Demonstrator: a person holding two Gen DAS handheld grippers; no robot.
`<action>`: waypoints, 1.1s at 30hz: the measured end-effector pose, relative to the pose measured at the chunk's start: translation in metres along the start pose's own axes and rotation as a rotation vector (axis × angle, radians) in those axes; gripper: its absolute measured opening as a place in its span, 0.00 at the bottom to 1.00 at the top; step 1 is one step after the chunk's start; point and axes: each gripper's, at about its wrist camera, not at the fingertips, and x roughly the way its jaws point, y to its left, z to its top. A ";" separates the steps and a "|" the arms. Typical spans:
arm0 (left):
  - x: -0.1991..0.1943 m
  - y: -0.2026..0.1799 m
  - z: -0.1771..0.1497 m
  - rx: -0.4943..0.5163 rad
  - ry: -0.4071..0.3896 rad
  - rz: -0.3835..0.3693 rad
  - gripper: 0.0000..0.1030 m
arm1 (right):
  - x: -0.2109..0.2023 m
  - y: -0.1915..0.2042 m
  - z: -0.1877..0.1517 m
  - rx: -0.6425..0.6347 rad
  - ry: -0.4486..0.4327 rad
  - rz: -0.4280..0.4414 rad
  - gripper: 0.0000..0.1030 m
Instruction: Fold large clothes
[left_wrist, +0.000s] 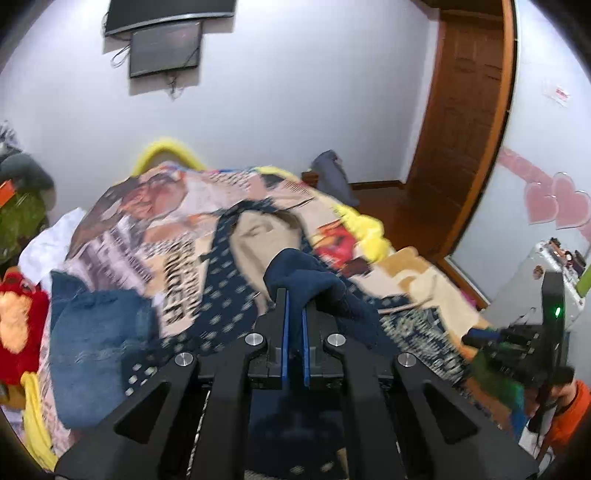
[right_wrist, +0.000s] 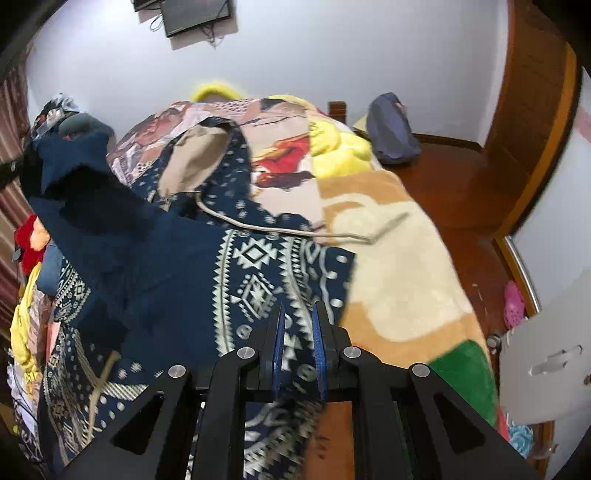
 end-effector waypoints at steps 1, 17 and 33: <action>0.000 0.005 -0.005 -0.003 0.008 0.007 0.04 | 0.002 0.005 0.002 -0.006 0.002 0.004 0.11; 0.039 0.102 -0.152 -0.196 0.297 0.081 0.04 | 0.078 0.070 -0.030 -0.293 0.137 -0.075 0.11; 0.014 0.071 -0.135 -0.096 0.292 0.088 0.45 | 0.077 0.071 -0.029 -0.258 0.128 -0.075 0.11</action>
